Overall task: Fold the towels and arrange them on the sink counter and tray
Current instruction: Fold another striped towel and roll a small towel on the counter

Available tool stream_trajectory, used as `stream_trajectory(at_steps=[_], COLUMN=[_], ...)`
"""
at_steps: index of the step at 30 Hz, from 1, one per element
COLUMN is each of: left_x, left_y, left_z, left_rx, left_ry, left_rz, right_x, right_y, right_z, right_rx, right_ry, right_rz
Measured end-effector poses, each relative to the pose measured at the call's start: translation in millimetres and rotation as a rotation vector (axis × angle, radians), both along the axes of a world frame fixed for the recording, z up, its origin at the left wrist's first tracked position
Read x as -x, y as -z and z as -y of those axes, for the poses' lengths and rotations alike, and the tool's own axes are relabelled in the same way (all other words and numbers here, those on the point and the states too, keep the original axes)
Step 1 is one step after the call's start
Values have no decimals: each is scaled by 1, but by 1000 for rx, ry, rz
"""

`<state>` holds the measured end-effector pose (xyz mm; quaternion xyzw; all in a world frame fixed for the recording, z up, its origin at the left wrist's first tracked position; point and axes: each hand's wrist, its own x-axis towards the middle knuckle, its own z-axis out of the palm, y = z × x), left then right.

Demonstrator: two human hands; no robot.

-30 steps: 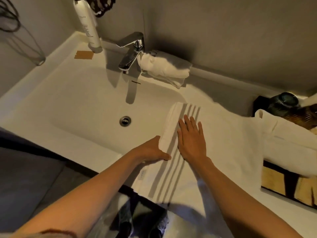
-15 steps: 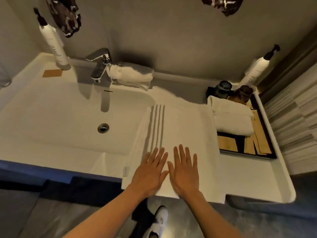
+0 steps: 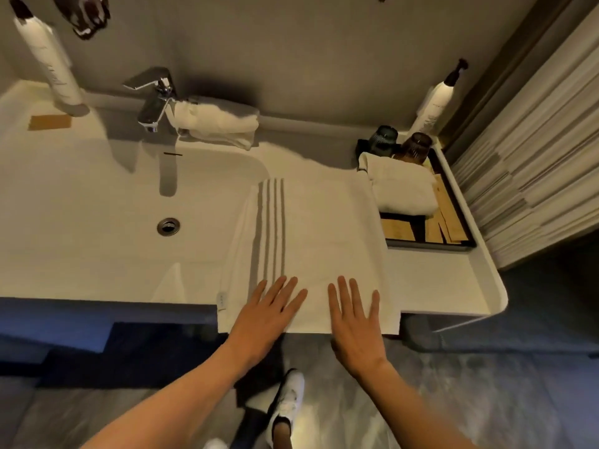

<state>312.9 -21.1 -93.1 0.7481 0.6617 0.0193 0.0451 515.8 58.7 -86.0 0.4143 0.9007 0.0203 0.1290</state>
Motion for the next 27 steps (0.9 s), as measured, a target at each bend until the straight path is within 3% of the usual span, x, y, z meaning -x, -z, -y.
stream_trajectory(at_steps=[4,8,12,16,20,23,26,27], left_x=[18,37,74,101,130,155,159,154], left_y=[2,-48,-90,-123,-150,-151,-133,-126], left_z=[7,33,43,17,-37,-85,-125,-133], left_rx=[31,88,243,441,461,395,111,-25], left_ry=[53,-39,-56,-59,-177,-285,-564,-643], left_rz=[77,184,225,443,550,564,595,521], right_x=[-9,-46,-68,-65,-46,-15,16,23], right_y=[0,-35,-84,-124,-160,-164,-134,-125], right_z=[-1,-6,-12,-42,-103,-147,-185,-189], right_rx=[-57,-68,169,502,674,608,391,310], right_ry=[38,41,-16,225,364,499,565,609], right_rz=[-36,-18,-32,-304,-512,-736,-846,-896])
